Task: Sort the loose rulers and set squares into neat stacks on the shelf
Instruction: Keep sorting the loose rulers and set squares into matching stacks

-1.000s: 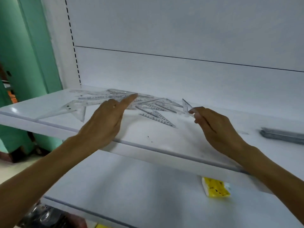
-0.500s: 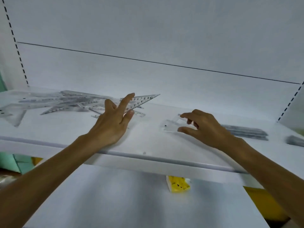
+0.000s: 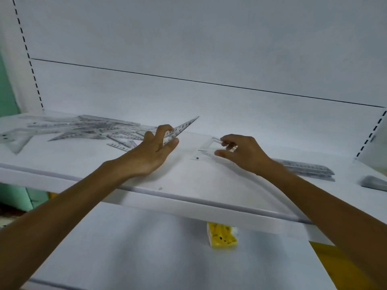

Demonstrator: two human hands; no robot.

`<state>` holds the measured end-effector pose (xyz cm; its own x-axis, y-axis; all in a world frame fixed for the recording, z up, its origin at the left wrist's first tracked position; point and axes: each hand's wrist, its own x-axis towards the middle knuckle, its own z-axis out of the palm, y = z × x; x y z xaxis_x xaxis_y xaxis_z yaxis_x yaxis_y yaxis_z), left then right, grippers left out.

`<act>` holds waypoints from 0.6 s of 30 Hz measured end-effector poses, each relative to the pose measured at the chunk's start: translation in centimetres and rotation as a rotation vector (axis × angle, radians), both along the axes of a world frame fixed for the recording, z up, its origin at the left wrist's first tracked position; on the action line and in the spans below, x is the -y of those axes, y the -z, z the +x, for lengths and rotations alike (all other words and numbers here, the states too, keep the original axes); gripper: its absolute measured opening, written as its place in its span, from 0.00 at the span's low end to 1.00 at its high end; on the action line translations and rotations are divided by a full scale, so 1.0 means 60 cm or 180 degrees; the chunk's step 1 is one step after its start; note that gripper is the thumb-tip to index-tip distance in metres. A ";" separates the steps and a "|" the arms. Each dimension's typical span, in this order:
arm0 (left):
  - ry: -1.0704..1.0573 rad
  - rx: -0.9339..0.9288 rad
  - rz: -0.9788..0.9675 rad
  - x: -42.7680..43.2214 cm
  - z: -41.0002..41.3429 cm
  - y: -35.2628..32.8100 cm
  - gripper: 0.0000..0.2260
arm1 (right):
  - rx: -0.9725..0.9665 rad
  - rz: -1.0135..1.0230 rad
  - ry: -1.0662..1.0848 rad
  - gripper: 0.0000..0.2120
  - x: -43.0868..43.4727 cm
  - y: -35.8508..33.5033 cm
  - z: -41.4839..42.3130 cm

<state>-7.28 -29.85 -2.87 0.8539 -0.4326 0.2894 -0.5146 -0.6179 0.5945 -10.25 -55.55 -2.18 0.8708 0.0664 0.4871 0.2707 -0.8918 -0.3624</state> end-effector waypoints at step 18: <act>-0.0378 0.0440 -0.0218 -0.015 -0.001 -0.001 0.23 | -0.0750 -0.0084 0.0043 0.16 -0.021 0.027 0.058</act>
<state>-7.35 -28.96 -2.81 0.8478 -0.3066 0.4328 -0.5202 -0.6397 0.5658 -6.75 -54.28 -3.82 0.9612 0.0639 0.2684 0.1693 -0.9048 -0.3907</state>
